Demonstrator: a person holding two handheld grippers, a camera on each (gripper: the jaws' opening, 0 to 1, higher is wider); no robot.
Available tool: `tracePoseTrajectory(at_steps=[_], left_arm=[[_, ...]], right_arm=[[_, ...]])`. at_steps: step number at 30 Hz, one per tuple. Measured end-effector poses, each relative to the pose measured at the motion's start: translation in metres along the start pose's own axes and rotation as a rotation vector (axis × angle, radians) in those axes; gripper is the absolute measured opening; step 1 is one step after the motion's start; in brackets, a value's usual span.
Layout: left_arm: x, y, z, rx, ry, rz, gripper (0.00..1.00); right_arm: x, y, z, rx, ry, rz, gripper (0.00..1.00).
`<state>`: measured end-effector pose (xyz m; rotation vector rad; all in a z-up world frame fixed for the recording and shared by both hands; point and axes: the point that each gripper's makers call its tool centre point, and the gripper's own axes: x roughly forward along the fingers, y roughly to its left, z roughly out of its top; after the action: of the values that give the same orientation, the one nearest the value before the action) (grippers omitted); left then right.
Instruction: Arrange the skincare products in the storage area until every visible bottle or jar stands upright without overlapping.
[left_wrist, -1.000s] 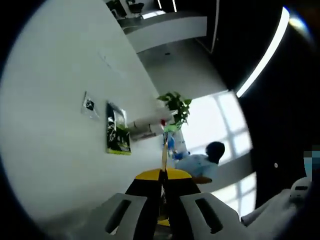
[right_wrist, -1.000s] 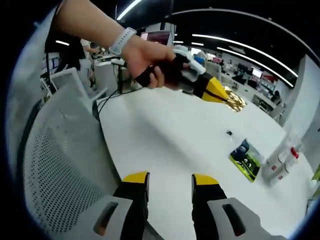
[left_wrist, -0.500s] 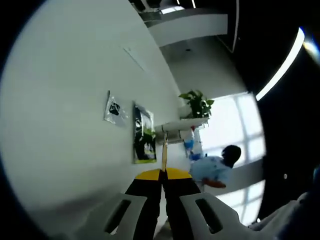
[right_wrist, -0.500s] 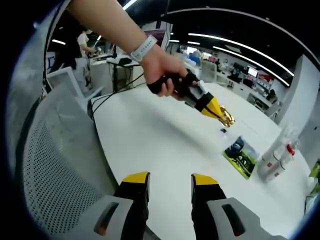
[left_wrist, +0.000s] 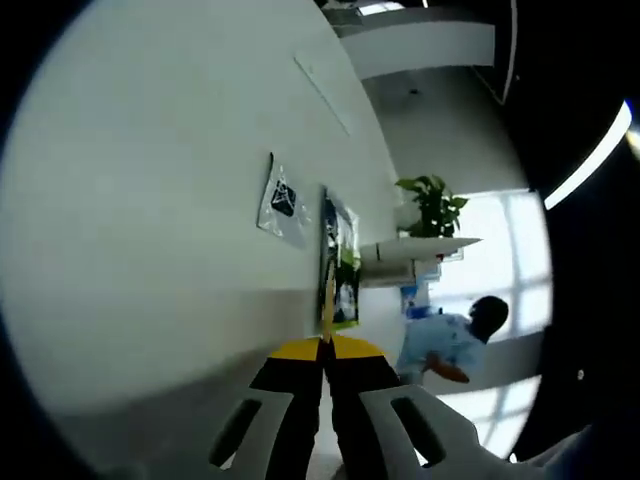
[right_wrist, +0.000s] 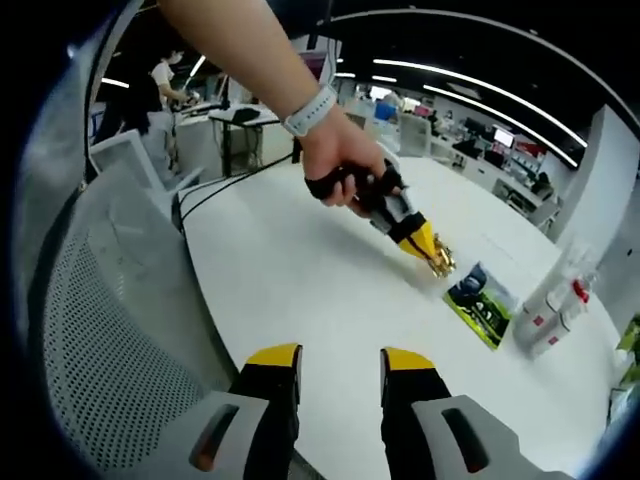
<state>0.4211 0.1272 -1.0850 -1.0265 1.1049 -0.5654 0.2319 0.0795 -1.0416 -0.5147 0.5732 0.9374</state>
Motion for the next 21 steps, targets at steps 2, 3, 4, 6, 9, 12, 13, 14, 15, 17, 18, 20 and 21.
tracePoseTrajectory(at_steps=[2, 3, 4, 6, 9, 12, 13, 14, 15, 17, 18, 20, 21], left_arm=[[0.001, 0.003, 0.002, -0.012, -0.004, 0.012, 0.00], [0.002, 0.004, 0.002, -0.011, -0.003, 0.018, 0.00], [0.002, 0.005, 0.003, -0.008, -0.004, 0.021, 0.00], [0.002, 0.009, 0.005, -0.007, -0.009, 0.045, 0.00], [0.004, 0.013, 0.007, -0.020, -0.015, 0.067, 0.00], [0.004, 0.019, 0.006, -0.007, 0.000, 0.102, 0.00], [0.004, 0.020, 0.005, -0.007, 0.007, 0.104, 0.00], [0.005, 0.020, 0.005, -0.009, 0.012, 0.104, 0.00], [0.005, 0.020, 0.004, -0.011, 0.018, 0.103, 0.00], [0.005, 0.021, 0.008, 0.004, 0.009, 0.119, 0.00], [0.006, 0.020, 0.009, 0.004, 0.007, 0.116, 0.00], [0.007, 0.019, 0.009, 0.006, 0.018, 0.117, 0.00], [0.008, 0.019, 0.008, 0.007, 0.027, 0.116, 0.00]], right_arm=[[0.000, 0.000, -0.001, 0.001, 0.002, -0.001, 0.30], [0.000, 0.000, -0.001, 0.001, 0.003, -0.002, 0.30], [0.000, 0.000, -0.001, 0.001, 0.005, -0.002, 0.30], [0.001, -0.001, -0.002, 0.000, 0.009, -0.003, 0.30], [0.001, -0.002, -0.003, 0.001, 0.012, -0.008, 0.30], [0.000, -0.003, -0.003, 0.002, 0.015, -0.014, 0.30], [0.000, -0.003, -0.003, 0.002, 0.016, -0.014, 0.30], [0.001, -0.003, -0.003, 0.003, 0.016, -0.015, 0.30], [0.001, -0.003, -0.003, 0.003, 0.018, -0.015, 0.30], [0.001, -0.004, -0.005, 0.004, 0.024, -0.019, 0.30], [0.001, -0.005, -0.005, 0.004, 0.026, -0.021, 0.30], [0.001, -0.005, -0.005, 0.006, 0.025, -0.022, 0.30], [0.001, -0.005, -0.005, 0.005, 0.025, -0.021, 0.30]])
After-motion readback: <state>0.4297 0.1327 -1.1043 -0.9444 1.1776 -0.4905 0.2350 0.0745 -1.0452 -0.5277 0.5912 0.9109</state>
